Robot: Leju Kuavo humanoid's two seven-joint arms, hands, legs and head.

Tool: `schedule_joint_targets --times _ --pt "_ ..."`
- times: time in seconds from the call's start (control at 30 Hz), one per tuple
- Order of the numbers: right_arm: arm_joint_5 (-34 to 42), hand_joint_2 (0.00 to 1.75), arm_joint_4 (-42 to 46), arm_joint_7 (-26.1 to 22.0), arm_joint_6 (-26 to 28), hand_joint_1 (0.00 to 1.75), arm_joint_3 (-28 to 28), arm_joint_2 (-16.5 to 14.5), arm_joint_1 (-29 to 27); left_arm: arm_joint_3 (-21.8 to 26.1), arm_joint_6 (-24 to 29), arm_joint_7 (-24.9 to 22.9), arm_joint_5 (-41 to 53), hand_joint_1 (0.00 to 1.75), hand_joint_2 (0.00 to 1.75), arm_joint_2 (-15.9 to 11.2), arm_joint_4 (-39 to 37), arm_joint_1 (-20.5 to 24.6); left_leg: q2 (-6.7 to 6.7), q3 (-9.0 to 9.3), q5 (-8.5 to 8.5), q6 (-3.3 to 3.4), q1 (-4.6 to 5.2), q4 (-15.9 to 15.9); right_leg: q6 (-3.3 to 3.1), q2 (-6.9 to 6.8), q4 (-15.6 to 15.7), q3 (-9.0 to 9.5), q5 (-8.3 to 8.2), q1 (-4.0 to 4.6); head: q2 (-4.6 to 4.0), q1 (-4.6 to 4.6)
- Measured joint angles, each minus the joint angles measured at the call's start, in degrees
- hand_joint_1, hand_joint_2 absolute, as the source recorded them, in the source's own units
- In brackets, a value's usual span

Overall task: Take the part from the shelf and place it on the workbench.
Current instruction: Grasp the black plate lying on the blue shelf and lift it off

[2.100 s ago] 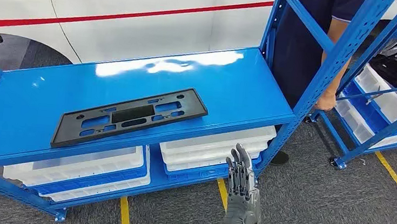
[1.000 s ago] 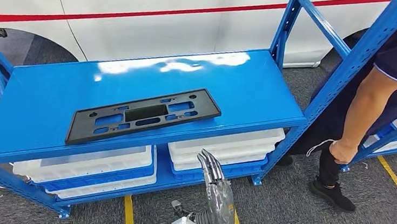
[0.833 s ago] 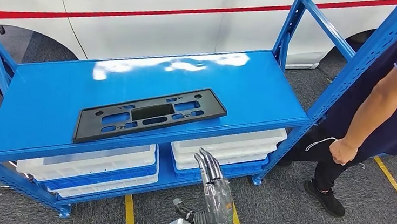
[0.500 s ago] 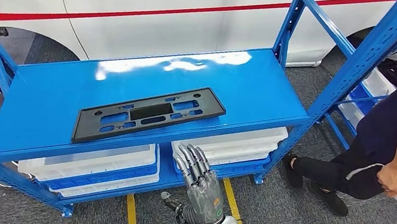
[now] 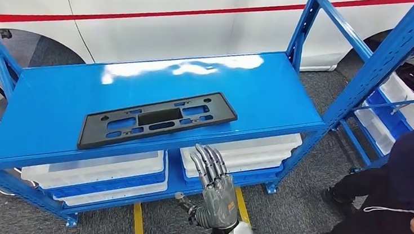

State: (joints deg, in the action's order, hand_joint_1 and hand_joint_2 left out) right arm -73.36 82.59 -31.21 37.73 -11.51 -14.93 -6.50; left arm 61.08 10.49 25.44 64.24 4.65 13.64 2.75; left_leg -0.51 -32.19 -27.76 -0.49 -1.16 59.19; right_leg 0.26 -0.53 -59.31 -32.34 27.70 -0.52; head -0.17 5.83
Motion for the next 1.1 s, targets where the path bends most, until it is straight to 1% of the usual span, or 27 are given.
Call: schedule_joint_targets --times 0.07,0.1,0.13,0.2,0.23,0.27,0.3,0.33,0.37,0.4,0.43,0.47,0.5,0.57,0.6,0.63,0.67,0.73,0.77,0.8,0.83,0.87,0.9,0.93,0.97,1.07,1.1 --pt "0.0 1.75 0.0 0.0 0.0 0.00 0.1 0.0 0.0 0.1 -0.2 -0.1 0.0 0.00 0.00 0.0 0.0 0.0 0.01 0.03 0.23 0.91 -0.01 -0.2 0.55 0.08 -0.1 -0.02 0.19 -0.14 0.01 0.01" --pt "0.0 1.75 0.0 0.1 0.0 0.00 0.2 0.0 0.0 0.2 -0.3 -0.2 0.0 0.00 0.00 0.0 0.0 0.0 0.03 0.08 0.36 1.36 -0.04 -0.3 0.80 0.12 -1.1 -0.41 0.92 -0.23 0.01 0.01" --pt "0.0 1.75 0.0 0.2 0.0 0.00 0.2 -0.1 0.0 0.2 -0.5 -0.3 0.1 0.00 0.00 0.0 0.0 0.0 0.05 0.11 0.47 1.74 -0.09 -0.5 0.99 0.17 -3.2 -1.32 2.23 -0.29 0.01 0.02" --pt "-0.1 1.75 -0.1 0.8 0.0 0.00 0.4 -0.1 0.0 0.4 -0.7 -0.5 0.3 0.00 0.00 0.0 0.0 0.0 0.10 0.07 0.45 2.20 0.00 -0.5 1.13 0.25 -10.2 -4.71 5.74 -0.29 0.01 0.02" --pt "-0.4 1.75 -0.1 1.3 0.0 0.00 0.4 -0.1 0.0 0.5 -0.7 -0.6 0.4 0.00 0.00 0.0 0.0 0.0 0.11 0.07 0.40 2.31 0.09 -0.5 1.13 0.27 -13.6 -6.48 6.93 -0.28 0.00 0.02" --pt "-1.0 1.75 -0.1 2.1 0.0 0.00 0.5 -0.1 0.0 0.6 -0.8 -0.7 0.5 0.00 0.00 0.0 0.0 0.0 0.12 0.13 0.33 2.40 0.19 -0.5 1.06 0.27 -15.5 -7.60 7.13 -0.26 0.00 0.01" --pt "-2.0 1.75 -0.1 3.4 0.0 0.00 0.6 -0.1 -0.1 0.7 -0.9 -0.8 0.7 0.00 0.00 0.0 0.0 0.0 0.08 0.24 0.25 2.44 0.28 -0.5 0.89 0.28 -15.4 -7.72 6.21 -0.23 -0.01 0.02" --pt "-3.5 1.75 0.0 5.2 0.0 0.00 0.7 -0.1 -0.1 0.8 -1.0 -0.9 0.9 0.00 0.00 0.0 0.0 0.0 0.03 0.43 0.15 2.44 0.37 -0.5 0.60 0.30 -13.2 -6.79 4.35 -0.18 0.00 0.01" --pt "-5.1 1.75 0.1 7.6 0.0 0.00 0.8 -0.1 -0.1 0.9 -1.1 -1.0 1.2 0.00 0.00 -0.1 0.0 0.0 -0.04 0.64 0.02 2.39 0.44 -0.5 0.18 0.34 -9.5 -5.12 2.09 -0.05 0.01 0.02" --pt "-6.8 1.75 0.3 10.3 0.0 0.00 0.9 0.0 0.0 0.9 -1.2 -1.1 1.5 0.00 0.00 -0.1 0.0 0.0 -0.08 0.81 -0.13 2.25 0.58 -0.5 -0.31 0.38 -5.7 -3.39 0.48 0.16 0.01 0.01" --pt "-8.1 1.75 0.4 13.0 0.0 0.00 1.0 0.0 0.0 0.9 -1.3 -1.2 1.8 0.00 0.00 -0.1 0.0 0.1 -0.11 0.88 -0.28 2.06 0.68 -0.4 -0.67 0.40 -2.8 -2.10 -0.50 0.36 0.01 0.01" --pt "-9.3 1.75 0.5 15.5 0.0 0.00 1.0 0.0 -0.1 1.0 -1.4 -1.2 2.0 0.00 0.00 -0.2 0.0 0.1 -0.09 0.88 -0.36 1.81 0.70 -0.4 -0.91 0.44 -1.1 -1.39 -0.83 0.58 0.01 0.01" --pt "-10.4 1.75 0.5 17.8 0.0 0.00 1.2 0.1 -0.1 1.0 -1.5 -1.2 2.3 0.00 0.00 -0.2 0.0 0.1 -0.05 0.86 -0.39 1.51 0.68 -0.5 -1.01 0.47 -0.5 -1.23 -0.67 0.74 0.01 0.00" --pt "-12.1 1.75 0.3 21.9 0.0 0.00 1.5 0.1 -0.3 1.0 -1.5 -1.3 2.9 0.00 0.00 -0.4 0.0 0.2 0.06 0.93 -0.56 0.92 0.57 -0.5 -1.15 0.50 0.2 -1.02 -0.88 0.59 0.01 0.00" --pt "-12.8 1.75 0.1 23.5 0.0 0.00 1.6 0.2 -0.4 1.0 -1.5 -1.3 3.2 0.00 0.00 -0.5 0.0 0.3 0.11 0.75 -1.07 0.64 0.54 0.1 -1.36 0.46 0.6 -0.74 -1.00 0.41 0.01 -0.01" --pt "-13.2 1.75 -0.1 24.6 0.0 0.00 1.7 0.2 -0.4 1.0 -1.5 -1.4 3.4 0.00 0.00 -0.5 0.0 0.4 0.15 0.02 -2.16 0.38 0.53 1.8 -1.60 0.38 1.0 -0.46 -1.11 0.21 0.01 -0.02" --pt "-13.4 1.75 -0.5 25.3 0.0 0.00 1.8 0.2 -0.3 1.0 -1.5 -1.4 3.6 0.00 0.00 -0.7 0.0 0.5 0.18 -1.34 -3.71 0.13 0.43 4.6 -1.79 0.28 1.2 -0.23 -1.15 0.11 0.00 -0.03" --pt "-13.5 1.75 -1.3 25.8 0.0 0.00 2.0 0.2 -0.3 1.1 -1.6 -1.4 3.9 0.00 0.00 -0.8 0.0 0.5 0.19 -5.04 -6.71 -0.41 0.32 11.8 -2.08 0.19 1.2 -0.15 -1.01 0.12 -0.01 -0.04" --pt "-13.5 1.75 -1.6 25.8 0.0 0.00 2.1 0.2 -0.2 1.1 -1.6 -1.3 4.0 0.00 0.00 -0.9 0.0 0.5 0.19 -6.38 -7.11 -0.64 0.21 14.1 -2.12 0.18 1.1 -0.13 -0.91 0.10 0.00 -0.04" --pt "-13.5 1.75 -1.9 25.5 0.0 0.00 2.2 0.2 -0.2 1.0 -1.6 -1.3 4.1 0.00 0.00 -0.9 0.0 0.5 0.20 -6.78 -6.36 -0.83 0.07 14.4 -2.08 0.21 1.0 -0.10 -0.78 0.06 0.01 -0.03" --pt "-13.4 1.75 -2.2 25.3 0.0 0.00 2.2 0.2 -0.1 1.0 -1.7 -1.3 4.2 0.00 0.00 -0.9 0.0 0.6 0.22 -6.14 -4.63 -0.98 -0.09 12.6 -1.94 0.24 0.8 -0.04 -0.58 -0.01 0.01 -0.03" --pt "-13.4 1.75 -2.3 25.0 0.0 0.00 2.3 0.2 0.0 1.0 -1.7 -1.3 4.2 0.00 0.00 -0.9 0.0 0.6 0.26 -4.63 -2.36 -1.10 -0.27 9.1 -1.71 0.27 0.5 0.05 -0.32 -0.11 0.01 -0.03" --pt "-13.3 1.75 -2.5 24.7 0.0 0.00 2.3 0.2 0.2 1.0 -1.8 -1.3 4.2 0.00 0.00 -0.9 0.0 0.7 0.28 -2.99 -0.79 -1.15 -0.30 5.4 -1.40 0.29 0.2 0.09 -0.01 -0.10 0.01 -0.04" --pt "-13.3 1.75 -2.6 24.4 0.0 0.00 2.3 0.1 0.4 1.0 -1.9 -1.3 4.2 0.00 0.00 -0.9 0.0 0.8 0.25 -1.70 0.20 -0.95 -0.25 2.6 -1.08 0.31 -0.2 0.05 0.26 -0.04 0.00 -0.03" --pt "-13.2 1.75 -2.7 23.9 0.0 0.00 2.3 0.1 0.6 1.0 -1.9 -1.4 4.2 0.00 0.00 -0.9 0.0 0.9 0.21 -0.98 0.50 -0.67 -0.16 1.0 -0.76 0.33 -0.4 -0.01 0.42 0.06 0.00 -0.02" --pt "-12.8 1.75 -2.8 22.1 0.0 0.00 2.4 -0.1 1.3 1.0 -2.2 -1.6 4.3 0.00 0.00 -0.9 0.0 1.0 0.13 -0.83 0.49 0.55 -0.02 0.4 0.03 0.38 -0.4 -0.09 0.46 0.15 0.00 -0.01" --pt "-12.6 1.75 -2.8 21.7 0.1 0.00 2.4 -0.1 1.5 1.0 -2.2 -1.7 4.3 0.00 0.00 -0.9 0.0 1.0 0.15 -0.76 0.61 0.97 -0.07 0.2 0.28 0.41 -0.9 -0.22 0.88 0.08 0.01 0.00"
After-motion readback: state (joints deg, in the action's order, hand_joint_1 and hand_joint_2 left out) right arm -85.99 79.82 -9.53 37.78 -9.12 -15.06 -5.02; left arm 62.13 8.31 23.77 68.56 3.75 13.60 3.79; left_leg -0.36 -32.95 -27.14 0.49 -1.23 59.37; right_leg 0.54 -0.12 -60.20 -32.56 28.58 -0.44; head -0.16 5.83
